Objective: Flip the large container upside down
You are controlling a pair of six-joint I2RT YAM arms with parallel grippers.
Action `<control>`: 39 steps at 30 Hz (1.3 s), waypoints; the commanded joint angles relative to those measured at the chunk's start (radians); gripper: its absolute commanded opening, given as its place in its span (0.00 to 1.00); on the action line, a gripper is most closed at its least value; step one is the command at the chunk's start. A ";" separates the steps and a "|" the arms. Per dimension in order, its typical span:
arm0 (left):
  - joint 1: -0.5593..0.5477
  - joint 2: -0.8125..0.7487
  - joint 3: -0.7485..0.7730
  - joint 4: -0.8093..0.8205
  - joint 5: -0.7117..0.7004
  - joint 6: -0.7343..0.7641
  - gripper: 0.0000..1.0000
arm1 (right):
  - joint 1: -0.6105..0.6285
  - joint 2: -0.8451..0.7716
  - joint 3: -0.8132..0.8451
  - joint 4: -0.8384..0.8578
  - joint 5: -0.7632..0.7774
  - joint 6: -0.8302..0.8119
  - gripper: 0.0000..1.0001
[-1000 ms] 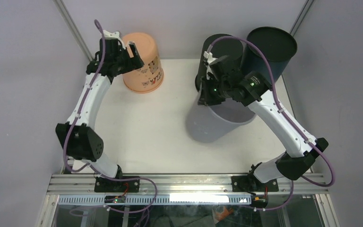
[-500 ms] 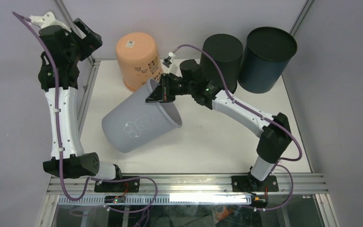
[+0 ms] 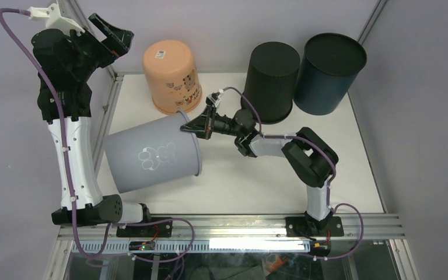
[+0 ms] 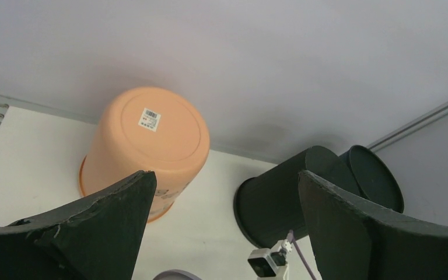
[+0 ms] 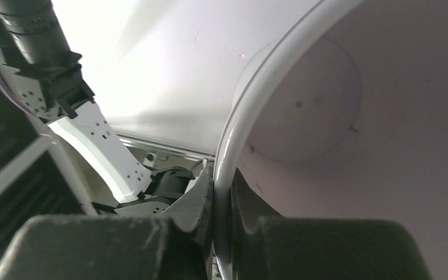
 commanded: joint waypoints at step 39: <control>-0.094 0.064 -0.039 0.027 0.088 0.005 0.99 | -0.147 -0.166 -0.700 0.116 0.210 0.048 0.65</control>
